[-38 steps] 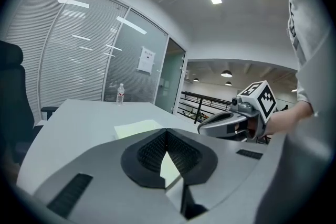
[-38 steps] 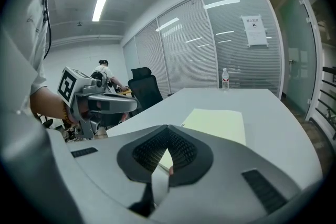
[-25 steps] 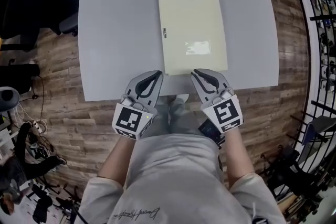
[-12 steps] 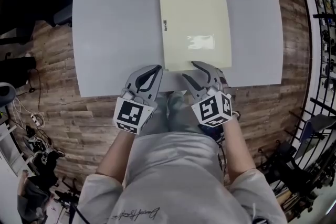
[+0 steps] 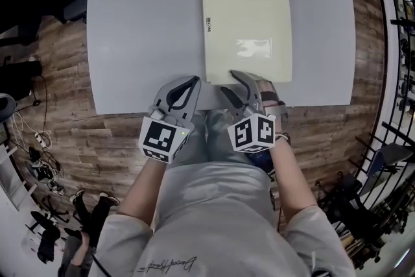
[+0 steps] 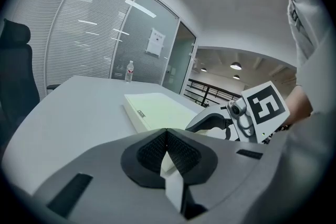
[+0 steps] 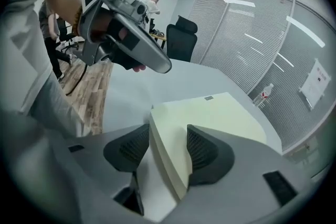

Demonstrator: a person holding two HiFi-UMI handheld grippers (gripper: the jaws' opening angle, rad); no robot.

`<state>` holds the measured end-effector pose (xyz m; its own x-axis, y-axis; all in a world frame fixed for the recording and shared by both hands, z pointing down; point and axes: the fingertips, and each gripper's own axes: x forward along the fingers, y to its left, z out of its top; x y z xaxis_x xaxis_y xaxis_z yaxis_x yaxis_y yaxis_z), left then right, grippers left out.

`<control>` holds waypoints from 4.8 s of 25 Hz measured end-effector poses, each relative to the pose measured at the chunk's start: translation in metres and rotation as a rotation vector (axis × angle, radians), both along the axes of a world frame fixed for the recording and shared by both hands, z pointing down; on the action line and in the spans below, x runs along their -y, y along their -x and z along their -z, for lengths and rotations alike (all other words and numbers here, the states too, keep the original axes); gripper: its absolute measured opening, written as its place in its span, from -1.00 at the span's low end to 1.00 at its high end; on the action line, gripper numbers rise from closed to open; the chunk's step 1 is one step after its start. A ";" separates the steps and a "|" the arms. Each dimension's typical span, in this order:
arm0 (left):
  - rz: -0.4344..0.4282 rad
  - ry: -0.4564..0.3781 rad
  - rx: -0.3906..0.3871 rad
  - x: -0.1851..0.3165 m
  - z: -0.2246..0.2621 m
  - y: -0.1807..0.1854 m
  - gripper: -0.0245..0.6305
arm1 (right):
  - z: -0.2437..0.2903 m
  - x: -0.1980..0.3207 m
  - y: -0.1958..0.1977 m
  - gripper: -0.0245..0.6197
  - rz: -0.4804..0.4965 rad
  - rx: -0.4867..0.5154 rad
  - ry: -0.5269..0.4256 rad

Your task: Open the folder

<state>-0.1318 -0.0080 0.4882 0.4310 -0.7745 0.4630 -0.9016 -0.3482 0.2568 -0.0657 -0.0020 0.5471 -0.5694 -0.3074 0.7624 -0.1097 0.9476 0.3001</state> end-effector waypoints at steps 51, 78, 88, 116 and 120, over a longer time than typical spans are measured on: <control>-0.092 0.080 0.118 0.006 -0.058 -0.017 -0.90 | 0.090 0.021 -0.008 -0.85 -0.259 0.301 -0.157; -0.044 0.131 0.147 0.007 -0.066 -0.003 -0.90 | 0.157 0.069 -0.171 -0.85 -0.701 0.547 -0.183; 0.010 0.143 0.176 0.008 -0.066 0.000 -0.90 | 0.120 0.091 -0.257 -0.85 -0.889 0.525 -0.133; 0.072 0.133 0.237 0.032 -0.056 0.025 -0.90 | -0.037 0.100 -0.389 -0.66 -1.334 0.450 0.170; 0.065 0.129 0.245 0.030 -0.055 0.023 -0.90 | -0.047 0.100 -0.393 -0.62 -1.344 0.409 0.160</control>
<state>-0.1547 -0.0382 0.5430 0.2457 -0.7246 0.6439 -0.9615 -0.2665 0.0670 0.3271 -0.1016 0.5941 -0.1021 -0.7115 0.6953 -0.9948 0.0732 -0.0711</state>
